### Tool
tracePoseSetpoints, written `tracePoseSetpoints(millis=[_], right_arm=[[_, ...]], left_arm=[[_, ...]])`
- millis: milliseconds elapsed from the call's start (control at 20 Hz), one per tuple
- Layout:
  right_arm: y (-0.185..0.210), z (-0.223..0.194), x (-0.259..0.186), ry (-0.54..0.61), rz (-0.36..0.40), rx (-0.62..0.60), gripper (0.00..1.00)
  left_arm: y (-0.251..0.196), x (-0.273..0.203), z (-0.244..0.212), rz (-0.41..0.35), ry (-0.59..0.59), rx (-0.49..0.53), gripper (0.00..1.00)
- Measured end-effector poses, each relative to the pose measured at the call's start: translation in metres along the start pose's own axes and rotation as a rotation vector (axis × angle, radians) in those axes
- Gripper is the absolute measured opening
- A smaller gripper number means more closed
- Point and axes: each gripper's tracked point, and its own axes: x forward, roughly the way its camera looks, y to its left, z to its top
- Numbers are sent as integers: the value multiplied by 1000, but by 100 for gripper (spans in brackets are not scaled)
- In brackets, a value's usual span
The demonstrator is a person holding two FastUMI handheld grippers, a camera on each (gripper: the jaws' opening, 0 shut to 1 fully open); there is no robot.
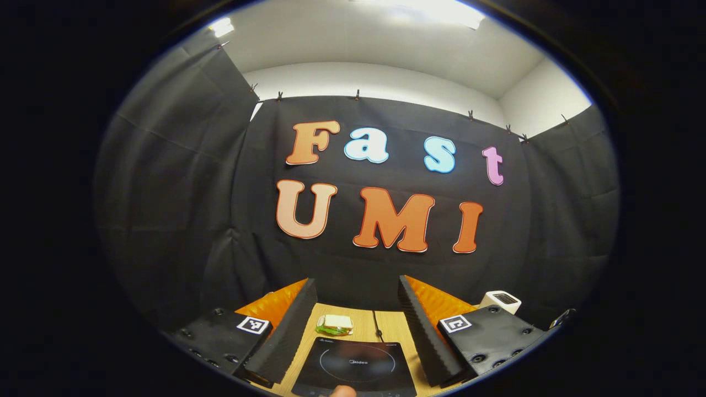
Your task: First push the handle of the pot to place it horizontally, then grasp the pot with both hands and set it on the induction cooktop.
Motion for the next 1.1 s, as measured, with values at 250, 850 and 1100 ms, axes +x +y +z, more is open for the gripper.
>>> tracePoseSetpoints(millis=[250, 850, 1100], right_arm=[[-15, 7, 6, -8, -47, -6, 0], [-41, 33, 22, -17, -102, 44, 0], [-50, 43, 31, -27, -122, 32, 0]], left_arm=[[4, 8, -9, 6, 20, -1, 98], [5, 23, -19, 6, 46, -8, 95], [5, 29, -24, 10, 57, -10, 97]])
